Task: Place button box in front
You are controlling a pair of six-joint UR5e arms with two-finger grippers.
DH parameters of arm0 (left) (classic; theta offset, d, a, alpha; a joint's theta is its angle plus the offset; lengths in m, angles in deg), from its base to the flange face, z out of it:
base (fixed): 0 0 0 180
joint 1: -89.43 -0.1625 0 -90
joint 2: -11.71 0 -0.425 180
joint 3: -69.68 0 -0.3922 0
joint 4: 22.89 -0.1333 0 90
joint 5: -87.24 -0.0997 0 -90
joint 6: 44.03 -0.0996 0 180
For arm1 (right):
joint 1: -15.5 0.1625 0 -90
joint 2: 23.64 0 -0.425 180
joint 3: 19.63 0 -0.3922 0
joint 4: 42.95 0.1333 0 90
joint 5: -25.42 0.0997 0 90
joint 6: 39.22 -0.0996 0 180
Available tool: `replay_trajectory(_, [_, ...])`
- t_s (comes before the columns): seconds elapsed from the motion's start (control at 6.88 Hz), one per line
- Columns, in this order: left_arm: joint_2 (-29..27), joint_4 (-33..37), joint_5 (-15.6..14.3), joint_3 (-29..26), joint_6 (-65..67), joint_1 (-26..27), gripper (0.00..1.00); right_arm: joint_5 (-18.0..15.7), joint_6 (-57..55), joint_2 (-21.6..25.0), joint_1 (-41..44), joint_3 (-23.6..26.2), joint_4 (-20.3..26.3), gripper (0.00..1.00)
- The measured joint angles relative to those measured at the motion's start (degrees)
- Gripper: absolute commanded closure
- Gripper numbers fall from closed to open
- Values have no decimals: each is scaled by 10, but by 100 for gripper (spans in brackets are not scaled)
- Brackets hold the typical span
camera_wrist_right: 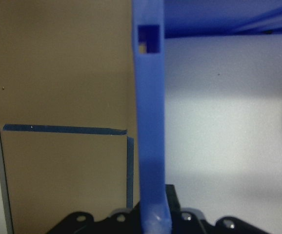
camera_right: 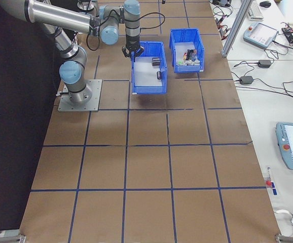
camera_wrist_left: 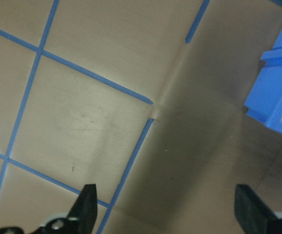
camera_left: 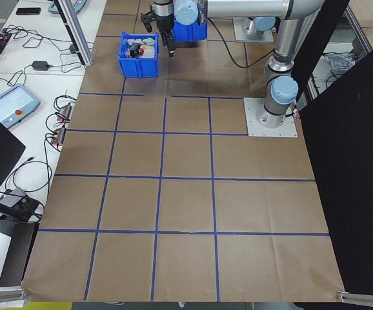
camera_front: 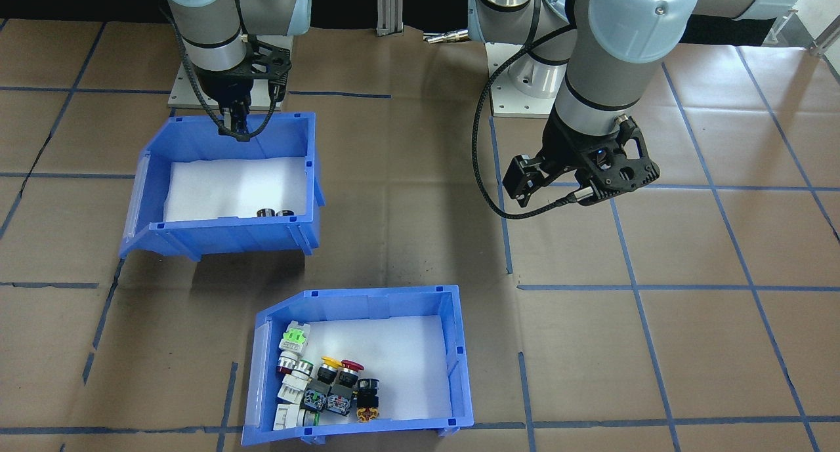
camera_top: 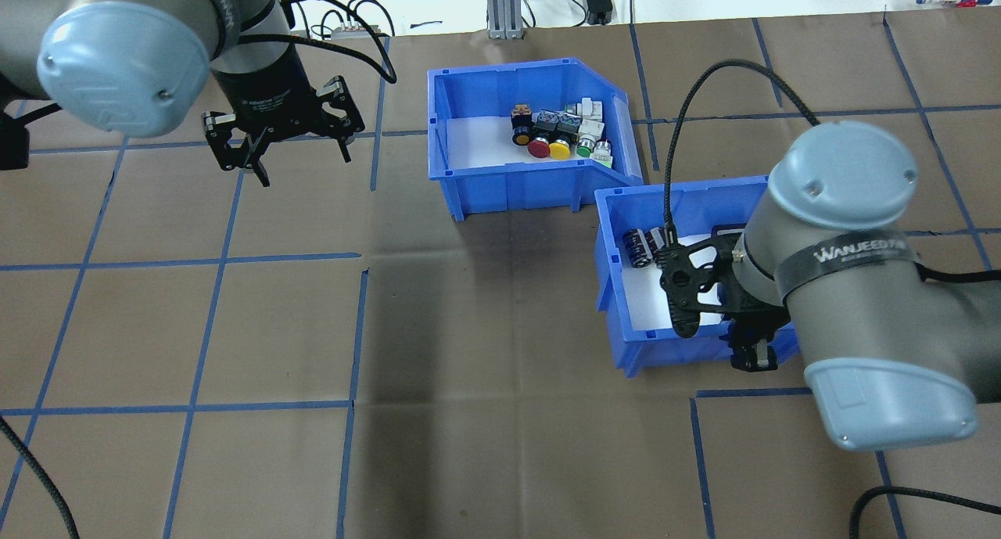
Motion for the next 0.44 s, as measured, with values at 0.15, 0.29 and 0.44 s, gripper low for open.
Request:
replay_trajectory(0.15, [22, 0, 6, 24, -76, -12, 0, -1, -37, -1, 41, 12, -20, 99])
replay_trajectory(0.29, [40, 0, 19, 35, -148, -22, 0, -2, -71, -3, 76, 17, -29, 99])
replay_trajectory(0.44, [59, 1, 32, 41, -204, -29, 0, -2, -102, -7, 108, 21, -37, 99])
